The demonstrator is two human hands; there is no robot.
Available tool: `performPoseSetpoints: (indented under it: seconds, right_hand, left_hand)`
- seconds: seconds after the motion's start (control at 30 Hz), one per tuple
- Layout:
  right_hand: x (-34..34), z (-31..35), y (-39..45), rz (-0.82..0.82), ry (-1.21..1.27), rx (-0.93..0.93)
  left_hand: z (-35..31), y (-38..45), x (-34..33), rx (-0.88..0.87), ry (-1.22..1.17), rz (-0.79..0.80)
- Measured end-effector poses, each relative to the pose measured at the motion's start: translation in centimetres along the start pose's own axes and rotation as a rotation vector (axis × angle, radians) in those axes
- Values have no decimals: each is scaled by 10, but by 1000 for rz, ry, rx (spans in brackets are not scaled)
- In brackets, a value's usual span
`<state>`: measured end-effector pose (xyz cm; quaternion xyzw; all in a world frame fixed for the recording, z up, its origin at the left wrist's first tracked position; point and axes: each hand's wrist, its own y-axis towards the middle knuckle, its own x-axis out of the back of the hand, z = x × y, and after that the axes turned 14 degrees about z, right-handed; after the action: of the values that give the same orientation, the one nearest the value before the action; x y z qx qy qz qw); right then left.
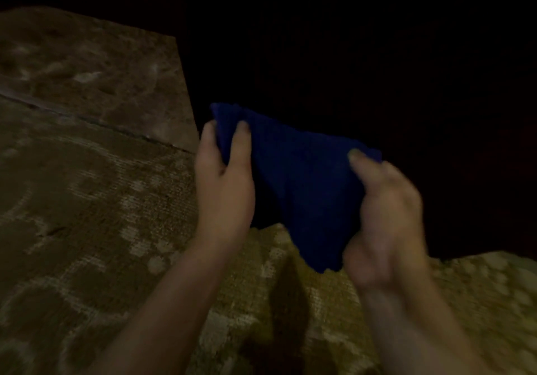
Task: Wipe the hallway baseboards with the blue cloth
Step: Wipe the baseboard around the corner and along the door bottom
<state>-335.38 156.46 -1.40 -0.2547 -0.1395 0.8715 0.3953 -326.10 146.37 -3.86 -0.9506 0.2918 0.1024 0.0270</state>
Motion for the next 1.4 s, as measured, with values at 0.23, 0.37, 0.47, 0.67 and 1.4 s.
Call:
performPoseSetpoints:
  seconds: [0.23,0.37,0.47,0.67,1.4]
  right_hand:
    - [80,-38,18,-305,-31,-162]
    - [136,5,-2,-414,-80,-63]
    - [160,46,-33,-376,-150,105]
    - [180,19,-25,-443,-272,154]
    - [144,-105,-26,-131,-457,-397]
  left_hand:
    - [78,-19,-33,648,8,169]
    - [66,-28,-96,574,26,253]
    - [47,-39,-134,383,-31,407]
    - [85,-52,-146,551,31,538]
    - [117,-90,-27,717,427,267]
